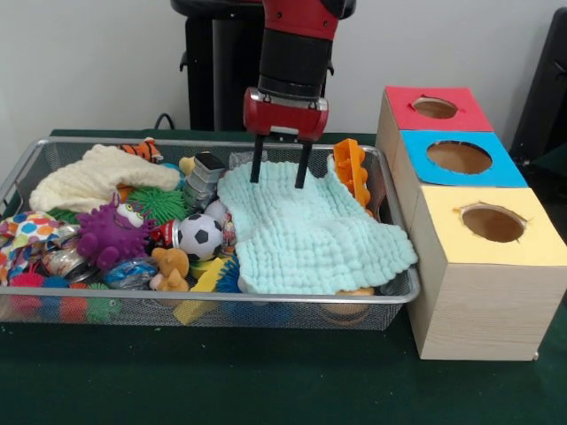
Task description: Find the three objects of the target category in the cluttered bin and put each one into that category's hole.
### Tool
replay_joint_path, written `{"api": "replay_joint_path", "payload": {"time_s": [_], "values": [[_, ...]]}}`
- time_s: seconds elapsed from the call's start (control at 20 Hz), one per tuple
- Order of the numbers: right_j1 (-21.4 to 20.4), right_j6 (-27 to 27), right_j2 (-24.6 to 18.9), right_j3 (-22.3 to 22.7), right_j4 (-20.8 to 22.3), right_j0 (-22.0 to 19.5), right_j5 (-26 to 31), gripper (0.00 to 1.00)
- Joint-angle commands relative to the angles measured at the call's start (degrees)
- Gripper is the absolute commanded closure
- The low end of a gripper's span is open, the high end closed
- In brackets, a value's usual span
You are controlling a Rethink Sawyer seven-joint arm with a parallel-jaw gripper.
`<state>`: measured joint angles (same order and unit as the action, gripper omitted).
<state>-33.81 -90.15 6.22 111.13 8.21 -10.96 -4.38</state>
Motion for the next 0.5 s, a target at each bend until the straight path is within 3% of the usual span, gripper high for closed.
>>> {"api": "replay_joint_path", "payload": {"time_s": [0.05, 0.5], "values": [[5.74, -6.58, -7.38, -9.19, 1.48, 0.38, -3.47, 0.00], [7.09, -6.37, -6.19, -11.25, 1.39, 1.80, -2.71, 0.00]]}}
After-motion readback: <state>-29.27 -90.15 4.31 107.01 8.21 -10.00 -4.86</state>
